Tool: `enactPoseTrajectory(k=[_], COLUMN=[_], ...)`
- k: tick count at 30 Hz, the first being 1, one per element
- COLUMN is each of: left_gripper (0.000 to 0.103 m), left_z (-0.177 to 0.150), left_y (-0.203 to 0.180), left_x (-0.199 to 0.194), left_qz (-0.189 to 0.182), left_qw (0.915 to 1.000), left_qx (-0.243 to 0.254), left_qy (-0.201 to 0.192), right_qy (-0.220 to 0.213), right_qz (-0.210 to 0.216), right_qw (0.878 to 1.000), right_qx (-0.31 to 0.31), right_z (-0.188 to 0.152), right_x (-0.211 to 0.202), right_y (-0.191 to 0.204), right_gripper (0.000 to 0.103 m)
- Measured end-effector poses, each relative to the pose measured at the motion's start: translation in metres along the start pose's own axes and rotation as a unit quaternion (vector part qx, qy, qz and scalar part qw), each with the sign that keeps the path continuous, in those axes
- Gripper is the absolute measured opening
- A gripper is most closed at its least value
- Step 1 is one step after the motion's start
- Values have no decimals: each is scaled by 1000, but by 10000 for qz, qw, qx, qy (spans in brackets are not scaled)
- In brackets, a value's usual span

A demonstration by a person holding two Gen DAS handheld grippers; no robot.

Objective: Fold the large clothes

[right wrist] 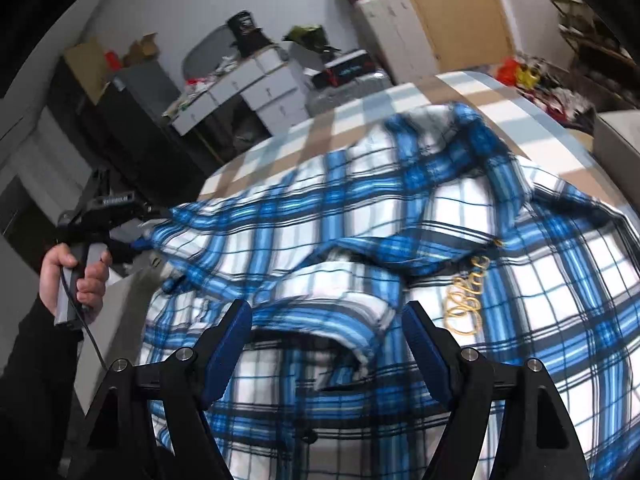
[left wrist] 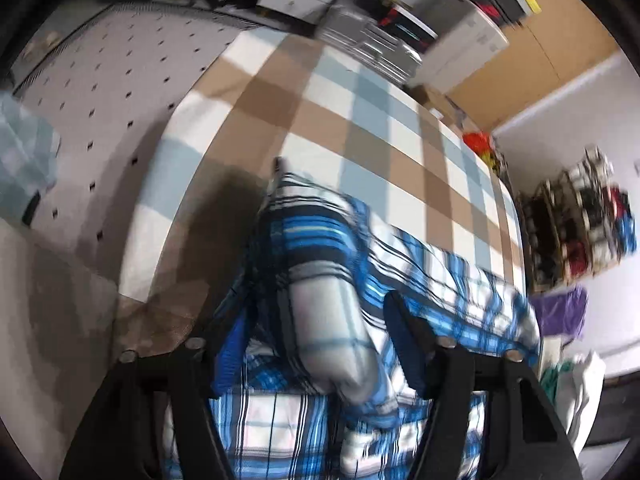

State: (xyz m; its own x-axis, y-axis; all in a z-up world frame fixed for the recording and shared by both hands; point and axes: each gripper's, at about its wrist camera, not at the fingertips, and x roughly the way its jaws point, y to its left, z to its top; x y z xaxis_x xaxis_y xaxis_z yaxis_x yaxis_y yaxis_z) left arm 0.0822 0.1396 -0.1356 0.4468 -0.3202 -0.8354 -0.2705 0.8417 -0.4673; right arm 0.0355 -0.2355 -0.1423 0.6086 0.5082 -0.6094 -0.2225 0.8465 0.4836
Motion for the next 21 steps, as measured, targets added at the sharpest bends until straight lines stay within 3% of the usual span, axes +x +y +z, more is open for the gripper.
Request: enactPoseTrajectory(k=[1, 2, 4, 6, 8, 12, 15, 18, 19, 20, 21], left_gripper=[5, 3, 3, 3, 3, 3, 6, 10, 15, 23, 36], left_z=[-1, -5, -11, -20, -29, -53, -68, -65, -62, -58, -55], left_y=[5, 11, 12, 9, 5, -7, -9, 5, 7, 6, 8], left_x=[4, 8, -4, -14, -21, -28, -6, 18, 15, 15, 15], left_qz=[-35, -190, -230, -287, -390, -335, 489, 811, 756, 964, 1130], left_qw=[9999, 9993, 9994, 9994, 9992, 9991, 9962, 9948, 9945, 9922, 9905], left_qx=[-108, -243, -263, -190, -122, 240, 698, 606, 665, 720, 737], left_qy=[79, 198, 47, -47, -40, -45, -200, -66, -281, -310, -276], right_qy=[8, 14, 64, 233, 382, 299, 196, 213, 225, 230, 236], right_qz=[42, 86, 97, 99, 205, 200, 218, 228, 249, 262, 265], right_qw=[10000, 9998, 9992, 9980, 9962, 9961, 9979, 9988, 9988, 9988, 9989], right_qx=[82, 197, 374, 581, 760, 807, 576, 372, 351, 336, 314], right_z=[2, 4, 6, 7, 5, 5, 5, 2, 1, 0, 0], right_x=[1, 1, 4, 9, 8, 5, 1, 2, 3, 3, 3], right_y=[-3, -7, -19, -27, -35, -34, -23, -12, -10, -10, -9], right_gripper=[78, 77, 72, 50, 45, 44, 46, 46, 46, 46, 46])
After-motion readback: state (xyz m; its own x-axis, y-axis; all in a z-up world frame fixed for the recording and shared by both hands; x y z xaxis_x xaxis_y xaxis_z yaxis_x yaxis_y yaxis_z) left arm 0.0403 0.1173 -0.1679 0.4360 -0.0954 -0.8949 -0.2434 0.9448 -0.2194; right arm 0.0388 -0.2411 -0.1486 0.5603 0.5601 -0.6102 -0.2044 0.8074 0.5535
